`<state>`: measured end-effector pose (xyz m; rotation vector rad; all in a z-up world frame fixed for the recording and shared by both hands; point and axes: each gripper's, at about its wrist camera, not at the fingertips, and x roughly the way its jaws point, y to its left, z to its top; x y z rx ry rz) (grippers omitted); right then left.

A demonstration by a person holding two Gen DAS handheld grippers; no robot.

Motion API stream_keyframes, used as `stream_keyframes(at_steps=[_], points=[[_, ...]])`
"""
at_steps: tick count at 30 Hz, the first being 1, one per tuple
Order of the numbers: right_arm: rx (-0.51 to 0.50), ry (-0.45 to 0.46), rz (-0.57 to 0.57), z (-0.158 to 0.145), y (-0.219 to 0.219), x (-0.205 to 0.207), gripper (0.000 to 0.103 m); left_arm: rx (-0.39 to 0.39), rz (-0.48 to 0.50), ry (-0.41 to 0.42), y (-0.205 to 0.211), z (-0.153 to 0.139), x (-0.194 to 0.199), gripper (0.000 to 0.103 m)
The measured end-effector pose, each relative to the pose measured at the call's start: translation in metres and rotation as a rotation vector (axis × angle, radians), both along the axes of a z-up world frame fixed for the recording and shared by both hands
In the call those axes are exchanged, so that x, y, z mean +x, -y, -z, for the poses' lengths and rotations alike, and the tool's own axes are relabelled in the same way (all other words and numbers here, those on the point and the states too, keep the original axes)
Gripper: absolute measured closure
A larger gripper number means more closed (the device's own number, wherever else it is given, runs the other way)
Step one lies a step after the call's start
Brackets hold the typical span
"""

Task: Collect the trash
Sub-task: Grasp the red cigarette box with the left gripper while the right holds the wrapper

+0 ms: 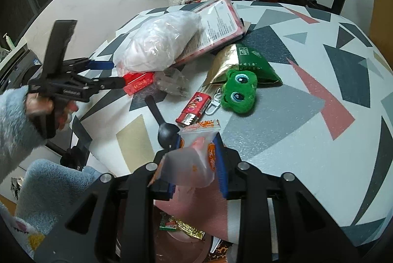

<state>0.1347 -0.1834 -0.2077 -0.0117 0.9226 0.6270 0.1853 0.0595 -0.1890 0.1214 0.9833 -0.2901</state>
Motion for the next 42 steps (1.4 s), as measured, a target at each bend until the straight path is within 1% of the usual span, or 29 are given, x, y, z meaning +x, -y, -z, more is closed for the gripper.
stream_keyframes(at_steps=[2,4,8,9,10,12,13,14,17,22,26,31,34,36,37,39,42], points=[[-0.005,-0.001,0.004,0.001,0.001,0.003,0.074,-0.012,0.028,-0.010,0.001,0.003,0.005,0.005],[-0.004,-0.002,0.006,0.001,0.003,0.006,0.074,-0.006,0.048,-0.017,0.003,0.007,0.010,0.005],[-0.002,0.000,0.007,0.001,0.002,0.009,0.074,0.034,0.077,-0.042,0.011,0.017,0.016,0.005],[-0.001,0.000,0.006,0.001,0.002,0.010,0.074,0.049,0.083,-0.031,0.013,0.018,0.016,0.005],[-0.001,-0.001,0.006,0.001,0.001,0.010,0.074,0.048,0.078,-0.030,0.013,0.018,0.016,0.007],[-0.001,-0.003,0.004,0.001,-0.001,0.010,0.074,0.022,0.052,-0.020,0.009,0.014,0.016,0.015],[-0.001,-0.004,0.002,0.001,-0.002,0.010,0.074,0.018,0.045,-0.019,0.009,0.013,0.014,0.015],[-0.003,-0.004,-0.001,0.001,-0.003,0.009,0.074,0.013,0.043,-0.019,0.007,0.011,0.011,0.015],[-0.013,-0.001,-0.016,0.000,-0.008,0.007,0.074,0.033,0.057,-0.001,0.006,0.007,-0.003,0.015],[-0.017,0.005,-0.043,-0.004,-0.017,-0.001,0.074,0.029,0.051,0.012,-0.001,0.000,-0.041,0.015],[-0.024,0.010,-0.058,-0.007,-0.023,-0.012,0.074,0.042,0.011,-0.014,-0.009,0.004,-0.063,0.015],[-0.023,0.020,-0.063,-0.013,-0.027,-0.024,0.074,0.049,-0.112,-0.022,-0.033,-0.002,-0.082,0.015],[-0.020,0.021,-0.063,-0.015,-0.026,-0.031,0.074,0.076,-0.185,-0.014,-0.049,-0.009,-0.084,0.015],[-0.018,0.023,-0.061,-0.017,-0.026,-0.034,0.074,0.111,-0.221,-0.004,-0.058,-0.015,-0.084,0.015],[-0.018,0.024,-0.061,-0.018,-0.026,-0.034,0.074,0.112,-0.227,0.001,-0.061,-0.018,-0.084,0.015],[-0.018,0.026,-0.060,-0.019,-0.025,-0.036,0.074,0.089,-0.242,0.015,-0.070,-0.025,-0.085,0.015],[-0.019,0.028,-0.060,-0.021,-0.025,-0.037,0.074,0.075,-0.242,0.036,-0.074,-0.033,-0.089,0.015]])
